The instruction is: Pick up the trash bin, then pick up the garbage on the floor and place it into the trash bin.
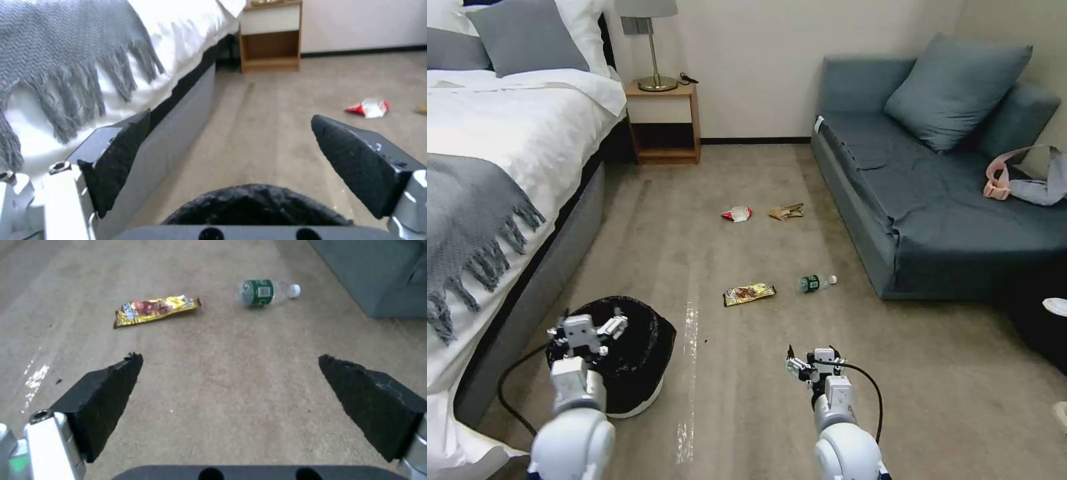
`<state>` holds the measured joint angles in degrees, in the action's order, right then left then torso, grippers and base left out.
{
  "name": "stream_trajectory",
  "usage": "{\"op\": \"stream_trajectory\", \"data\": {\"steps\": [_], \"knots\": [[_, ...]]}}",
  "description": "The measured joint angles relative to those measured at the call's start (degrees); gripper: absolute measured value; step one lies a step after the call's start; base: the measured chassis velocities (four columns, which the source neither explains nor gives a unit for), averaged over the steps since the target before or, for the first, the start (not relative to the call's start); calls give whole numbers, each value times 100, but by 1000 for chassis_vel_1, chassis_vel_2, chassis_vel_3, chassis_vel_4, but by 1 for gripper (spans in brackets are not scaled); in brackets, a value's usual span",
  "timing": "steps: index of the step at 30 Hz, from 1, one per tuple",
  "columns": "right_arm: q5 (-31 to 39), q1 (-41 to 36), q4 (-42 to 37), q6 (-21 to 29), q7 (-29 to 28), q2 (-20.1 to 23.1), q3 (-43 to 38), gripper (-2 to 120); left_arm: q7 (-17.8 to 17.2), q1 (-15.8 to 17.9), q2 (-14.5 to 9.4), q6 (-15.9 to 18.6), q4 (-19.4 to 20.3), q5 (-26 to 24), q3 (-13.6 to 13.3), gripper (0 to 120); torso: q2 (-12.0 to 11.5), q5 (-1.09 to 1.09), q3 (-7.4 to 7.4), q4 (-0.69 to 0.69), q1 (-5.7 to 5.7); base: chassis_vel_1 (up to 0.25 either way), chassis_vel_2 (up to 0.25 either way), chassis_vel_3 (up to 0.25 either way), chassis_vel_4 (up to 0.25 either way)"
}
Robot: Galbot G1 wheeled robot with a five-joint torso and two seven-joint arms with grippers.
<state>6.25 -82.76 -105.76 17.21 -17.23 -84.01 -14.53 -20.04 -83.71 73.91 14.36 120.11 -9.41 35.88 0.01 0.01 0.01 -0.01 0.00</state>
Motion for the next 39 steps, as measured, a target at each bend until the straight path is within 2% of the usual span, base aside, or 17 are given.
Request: {"op": "stream_trajectory", "data": {"steps": [2,3,5,7,8,9,10,13,14,17,18,21,26,30,33,39], "knots": [[-10,14,-5,-6,60,67,-41,100,-5,14,-70,30,5,-51,29,95,0,-6,0,1,0,0,0,0,0],[-69,58,-59,-71,236,248,-193,100,-20,27,-154,73,19,-122,83,93,0,3,0,1,0,0,0,0,0],[-142,101,-110,-173,370,469,-354,100,-73,47,-245,158,19,-228,145,93,0,-10,0,2,0,0,0,0,0],[-156,98,-112,-206,416,532,-385,100,-126,57,-303,259,6,-321,178,91,0,-3,0,-1,0,0,0,0,0],[-159,100,-115,-222,429,559,-406,100,-188,62,-358,387,-10,-395,215,90,0,4,0,0,0,0,0,0,0],[-160,105,-139,-249,438,595,-449,100,-268,64,-471,651,-67,-522,267,86,0,-1,-1,0,0,0,0,0,0],[-160,105,-139,-249,438,595,-449,100,-268,64,-471,651,-67,-522,267,86,0,-1,-1,0,0,0,0,0,0],[-161,67,-177,-307,452,659,-560,100,-461,152,-837,1298,-443,-849,332,81,0,1,0,2,0,0,0,0,0],[-161,67,-177,-307,452,659,-560,100,-461,152,-837,1298,-443,-849,332,81,0,1,0,2,0,0,0,0,0],[-206,-27,-197,-432,495,670,-708,100,-612,400,-1103,1869,-734,-1423,298,80,0,-1,0,1,0,0,0,0,0],[-206,-27,-197,-432,495,670,-708,100,-612,400,-1103,1869,-734,-1423,298,80,0,-1,0,1,0,0,0,0,0],[-268,-40,-163,-546,531,675,-750,100,-688,586,-1256,2190,-878,-1850,270,80,0,-1,0,0,0,0,0,0,0],[-314,24,-119,-587,560,689,-689,100,-702,637,-1285,2386,-967,-2043,157,81,0,-2,0,1,0,0,0,0,0],[-322,147,-18,-614,565,727,-550,100,-734,762,-1238,2572,-1196,-2053,-44,81,0,-2,0,2,0,0,0,0,0],[-367,247,121,-676,573,764,-398,100,-820,1052,-1171,2663,-1506,-2028,-229,85,0,-1,0,1,0,0,0,0,0],[-416,337,244,-700,579,779,-241,100,-906,1385,-1140,2733,-1902,-1970,-390,86,0,-1,0,0,0,0,0,0,0]]}}
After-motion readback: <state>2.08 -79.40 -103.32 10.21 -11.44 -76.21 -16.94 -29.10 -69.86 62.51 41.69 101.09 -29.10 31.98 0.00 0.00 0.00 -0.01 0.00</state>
